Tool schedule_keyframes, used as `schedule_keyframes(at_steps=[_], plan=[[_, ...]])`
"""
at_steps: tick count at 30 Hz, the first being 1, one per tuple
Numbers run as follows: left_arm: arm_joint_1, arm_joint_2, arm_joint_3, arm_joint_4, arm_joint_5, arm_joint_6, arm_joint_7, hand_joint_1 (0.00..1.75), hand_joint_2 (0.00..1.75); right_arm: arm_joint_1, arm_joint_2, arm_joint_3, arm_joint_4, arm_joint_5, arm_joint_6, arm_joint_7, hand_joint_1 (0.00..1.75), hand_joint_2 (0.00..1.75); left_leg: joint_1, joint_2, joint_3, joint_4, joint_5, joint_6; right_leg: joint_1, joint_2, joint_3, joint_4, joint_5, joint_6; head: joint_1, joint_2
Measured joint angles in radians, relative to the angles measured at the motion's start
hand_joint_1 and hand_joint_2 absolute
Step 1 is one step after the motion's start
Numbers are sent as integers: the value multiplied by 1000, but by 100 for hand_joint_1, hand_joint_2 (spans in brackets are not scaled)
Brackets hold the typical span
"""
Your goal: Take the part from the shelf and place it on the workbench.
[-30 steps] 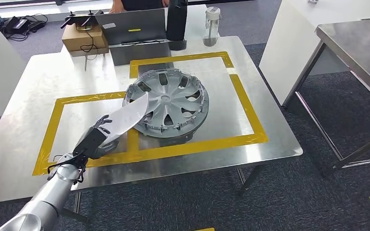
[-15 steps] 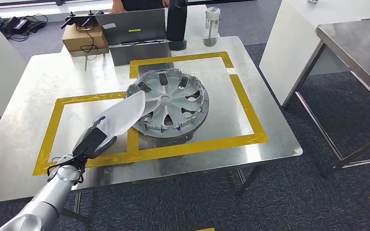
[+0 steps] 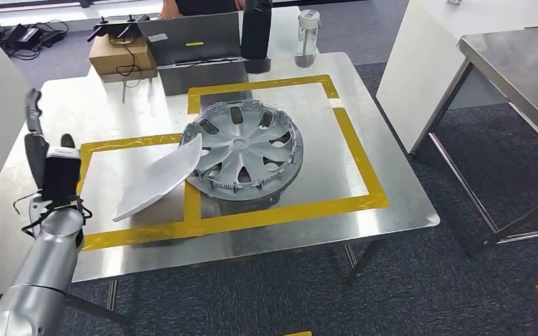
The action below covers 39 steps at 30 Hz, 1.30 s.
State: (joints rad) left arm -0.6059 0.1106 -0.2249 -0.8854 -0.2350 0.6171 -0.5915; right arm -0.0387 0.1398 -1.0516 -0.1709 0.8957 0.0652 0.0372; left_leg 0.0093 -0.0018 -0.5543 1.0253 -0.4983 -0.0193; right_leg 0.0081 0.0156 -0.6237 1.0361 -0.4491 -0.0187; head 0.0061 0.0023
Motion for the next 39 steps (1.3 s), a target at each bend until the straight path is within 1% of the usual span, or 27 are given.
schedule_keyframes(at_steps=[3,7,9,11,12,13,15,16,17,18,20,22,23,25,26,27,28,29,30,31,32,33,34,35,36,38,39], plan=[[42,31,39,-244,32,63,-13,0,0,1,3,-9,0,0,0,0,0,0,0,0,0,0,0,0,0,0,0,0,-1,-1,0,0],[108,45,86,-470,13,80,-71,0,0,0,10,-14,0,0,1,0,0,0,-1,-2,0,0,-2,1,-1,-2,2,-1,-2,0,0,0],[138,44,109,-542,-8,81,-95,0,0,0,15,-15,0,1,3,0,0,0,-3,-2,1,-3,2,10,-4,-2,6,-8,4,6,0,0],[159,39,123,-593,-29,81,-105,0,0,-1,19,-16,0,4,3,0,0,0,5,2,15,-30,19,20,-4,-3,11,-10,2,14,0,0],[167,35,128,-613,-40,81,-106,0,0,-1,19,-16,0,6,2,0,0,0,10,4,22,-46,30,21,-4,-4,4,9,-15,19,1,0],[176,30,131,-628,-51,81,-107,0,0,-2,19,-16,0,8,1,0,0,0,17,6,26,-56,38,21,-5,-5,-12,48,-43,23,2,0],[201,21,136,-652,-66,81,-109,0,0,-2,19,-16,0,10,0,-2,0,0,22,9,19,-58,45,19,-14,-7,-66,174,-111,37,3,0],[214,17,138,-660,-70,81,-110,0,0,-2,19,-16,0,11,0,-3,0,0,25,10,14,-55,46,16,-21,-7,-85,222,-130,44,3,0],[227,14,138,-667,-71,81,-110,0,0,-2,18,-16,0,11,0,-4,0,0,30,11,9,-51,47,11,-27,-8,-90,240,-131,51,3,0],[238,11,139,-672,-72,81,-110,0,0,-2,17,-16,0,11,0,-5,0,0,35,11,4,-46,47,4,-34,-10,-74,218,-116,59,3,0],[260,9,141,-689,-76,81,-110,0,0,-3,15,-16,0,14,0,-5,0,0,50,11,-8,-28,43,-17,-46,-12,1,90,-66,76,4,0],[278,8,146,-707,-81,81,-110,0,0,-4,15,-16,1,18,1,-5,0,0,54,11,-18,-11,37,-38,-49,-6,46,11,-46,87,7,0],[283,8,148,-713,-84,81,-110,0,0,-5,16,-16,1,20,1,-5,0,0,52,11,-20,-8,36,-43,-46,-3,45,11,-51,88,9,0],[286,8,149,-716,-85,81,-110,0,0,-5,17,-16,1,20,1,-4,0,0,49,11,-22,-7,36,-46,-45,0,43,13,-49,87,10,0],[287,8,149,-717,-85,81,-110,0,0,-5,18,-16,1,20,1,-4,0,0,50,10,-22,-6,35,-46,-45,0,44,11,-48,86,11,0],[292,8,151,-724,-87,81,-110,0,0,-4,17,-16,1,22,1,-4,0,0,50,10,-23,-4,35,-49,-45,0,41,12,-47,75,11,0],[299,7,155,-731,-89,81,-111,0,0,-4,17,-16,1,24,1,-4,0,0,51,9,-23,-4,36,-53,-45,1,38,14,-46,63,11,0],[317,9,167,-748,-89,81,-111,0,0,-4,14,-16,1,26,1,-5,0,0,51,8,-31,11,22,-58,-43,-1,31,17,-42,41,10,0],[337,12,179,-766,-88,81,-111,0,0,-3,12,-16,1,29,1,-5,0,0,50,7,-46,45,-6,-61,-40,-2,21,21,-36,18,7,0],[353,14,191,-780,-86,81,-110,0,0,-3,10,-16,0,30,0,-6,0,0,47,7,-69,100,-45,-61,-36,-5,11,22,-28,4,4,0],[370,17,202,-794,-83,81,-110,0,0,-2,8,-16,0,31,0,-6,0,0,43,7,-97,174,-94,-59,-31,-7,0,21,-18,-10,1,0],[378,19,206,-798,-82,81,-110,0,0,-2,8,-16,0,31,0,-6,0,0,36,7,-118,238,-128,-53,-25,-9,-9,21,-11,-14,0,0],[386,20,209,-801,-81,81,-110,0,0,-2,8,-16,0,31,0,-6,0,0,28,7,-125,276,-146,-45,-18,-9,-19,22,-4,-18,0,0],[392,22,212,-804,-81,81,-110,0,0,-2,8,-16,0,31,0,-6,0,0,20,7,-112,275,-145,-34,-11,-10,-28,22,3,-21,0,0],[396,24,214,-806,-81,81,-110,0,0,-2,8,-16,0,32,0,-6,0,0,11,6,-78,232,-129,-19,-4,-9,-37,22,11,-23,0,0],[398,29,220,-813,-85,81,-110,0,0,-3,10,-16,0,33,1,-6,0,0,-10,5,15,93,-92,17,6,-9,-48,21,28,-25,2,0],[398,31,222,-818,-88,81,-110,0,0,-3,11,-16,0,34,2,-7,0,0,-19,5,47,39,-78,28,8,-9,-51,20,35,-22,1,0]])
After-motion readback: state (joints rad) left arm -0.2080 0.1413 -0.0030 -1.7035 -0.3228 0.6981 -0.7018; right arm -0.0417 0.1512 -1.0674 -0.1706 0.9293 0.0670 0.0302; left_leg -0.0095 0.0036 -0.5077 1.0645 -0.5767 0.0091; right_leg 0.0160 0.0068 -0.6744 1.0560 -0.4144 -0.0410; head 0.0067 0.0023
